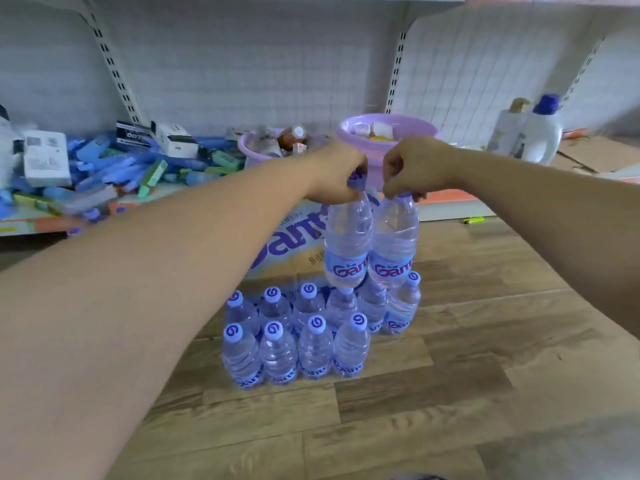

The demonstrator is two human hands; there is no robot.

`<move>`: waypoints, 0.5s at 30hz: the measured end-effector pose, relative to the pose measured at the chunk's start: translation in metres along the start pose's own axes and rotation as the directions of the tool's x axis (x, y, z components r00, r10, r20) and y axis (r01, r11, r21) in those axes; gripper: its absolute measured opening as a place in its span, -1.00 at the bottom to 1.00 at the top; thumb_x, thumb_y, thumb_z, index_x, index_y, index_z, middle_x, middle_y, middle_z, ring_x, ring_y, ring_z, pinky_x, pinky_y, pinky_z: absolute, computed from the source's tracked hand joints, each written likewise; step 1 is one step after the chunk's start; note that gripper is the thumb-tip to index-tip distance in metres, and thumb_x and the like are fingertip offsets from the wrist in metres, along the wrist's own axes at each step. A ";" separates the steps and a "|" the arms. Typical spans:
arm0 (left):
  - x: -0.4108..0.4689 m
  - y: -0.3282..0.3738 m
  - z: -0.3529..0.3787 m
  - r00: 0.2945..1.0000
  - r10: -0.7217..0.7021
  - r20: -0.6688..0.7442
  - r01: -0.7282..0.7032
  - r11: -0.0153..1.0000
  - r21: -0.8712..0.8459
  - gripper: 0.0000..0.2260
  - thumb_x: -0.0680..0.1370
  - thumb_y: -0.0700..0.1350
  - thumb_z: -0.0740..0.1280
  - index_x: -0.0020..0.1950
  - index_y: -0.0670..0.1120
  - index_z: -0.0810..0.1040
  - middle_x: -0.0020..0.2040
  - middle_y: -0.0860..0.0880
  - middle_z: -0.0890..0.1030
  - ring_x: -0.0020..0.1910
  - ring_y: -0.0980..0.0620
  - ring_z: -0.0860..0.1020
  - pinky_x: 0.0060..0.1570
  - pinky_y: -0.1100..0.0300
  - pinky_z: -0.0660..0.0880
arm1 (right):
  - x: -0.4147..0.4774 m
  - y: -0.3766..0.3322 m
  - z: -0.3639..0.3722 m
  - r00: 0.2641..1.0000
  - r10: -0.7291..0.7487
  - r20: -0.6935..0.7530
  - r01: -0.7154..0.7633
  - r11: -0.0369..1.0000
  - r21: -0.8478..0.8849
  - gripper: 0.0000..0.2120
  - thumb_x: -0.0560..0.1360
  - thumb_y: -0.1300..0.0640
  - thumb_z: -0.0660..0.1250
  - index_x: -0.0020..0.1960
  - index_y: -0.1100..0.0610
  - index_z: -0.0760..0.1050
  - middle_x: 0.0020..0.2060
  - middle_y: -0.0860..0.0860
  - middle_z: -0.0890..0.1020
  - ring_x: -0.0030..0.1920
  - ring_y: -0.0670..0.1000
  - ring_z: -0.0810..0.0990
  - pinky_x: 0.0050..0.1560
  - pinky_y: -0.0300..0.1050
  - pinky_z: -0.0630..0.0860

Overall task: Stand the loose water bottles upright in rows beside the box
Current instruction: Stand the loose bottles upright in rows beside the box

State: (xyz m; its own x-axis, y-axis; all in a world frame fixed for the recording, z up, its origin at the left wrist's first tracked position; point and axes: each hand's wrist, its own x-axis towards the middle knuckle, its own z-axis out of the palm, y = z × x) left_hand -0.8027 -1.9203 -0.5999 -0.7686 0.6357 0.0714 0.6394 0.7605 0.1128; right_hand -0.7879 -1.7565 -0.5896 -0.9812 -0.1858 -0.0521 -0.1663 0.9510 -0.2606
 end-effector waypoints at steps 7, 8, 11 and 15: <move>0.025 0.043 0.054 0.993 0.099 0.067 -0.097 0.994 -0.045 -0.88 0.45 -0.14 0.32 -0.14 -0.04 0.38 -0.15 -0.03 0.40 -0.15 -0.05 0.38 -0.17 0.19 0.29 | -0.019 0.065 0.021 0.978 0.115 0.175 -0.132 0.987 0.090 -0.93 0.37 0.27 0.41 -0.23 0.23 0.52 -0.41 0.06 0.54 -0.57 0.00 0.56 -0.50 -0.26 0.46; 0.027 0.047 0.061 0.991 0.110 0.082 -0.105 0.993 -0.058 -0.88 0.45 -0.13 0.33 -0.13 -0.04 0.39 -0.15 -0.03 0.41 -0.14 -0.06 0.39 -0.17 0.19 0.30 | -0.020 0.072 0.027 0.972 0.125 0.197 -0.148 0.984 0.103 -0.93 0.37 0.29 0.41 -0.22 0.24 0.53 -0.40 0.06 0.54 -0.56 0.01 0.56 -0.53 -0.26 0.47; 0.029 0.056 0.082 0.986 0.119 0.114 -0.108 0.989 -0.096 -0.85 0.45 -0.11 0.35 -0.02 -0.10 0.50 -0.06 -0.08 0.50 -0.11 -0.03 0.41 -0.15 0.19 0.34 | -0.024 0.088 0.042 0.956 0.149 0.252 -0.185 0.975 0.124 -0.93 0.37 0.31 0.41 -0.22 0.24 0.52 -0.36 0.08 0.53 -0.45 0.11 0.57 -0.51 -0.25 0.50; 0.027 0.062 0.111 0.979 0.119 0.164 -0.102 0.988 -0.112 -0.77 0.45 -0.08 0.38 0.03 -0.17 0.52 0.03 -0.13 0.57 0.02 -0.11 0.52 -0.04 0.11 0.46 | -0.026 0.101 0.068 0.937 0.160 0.310 -0.210 0.968 0.136 -0.91 0.37 0.30 0.41 -0.20 0.23 0.50 -0.33 0.09 0.54 -0.43 0.12 0.59 -0.48 -0.24 0.52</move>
State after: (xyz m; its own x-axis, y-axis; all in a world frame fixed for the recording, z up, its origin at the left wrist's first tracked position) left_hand -0.7819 -1.8416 -0.7008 -0.6735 0.7349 -0.0790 0.7083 0.6723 0.2153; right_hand -0.7722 -1.6719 -0.6797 -0.9160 -0.0984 -0.3890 0.0586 0.9263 -0.3721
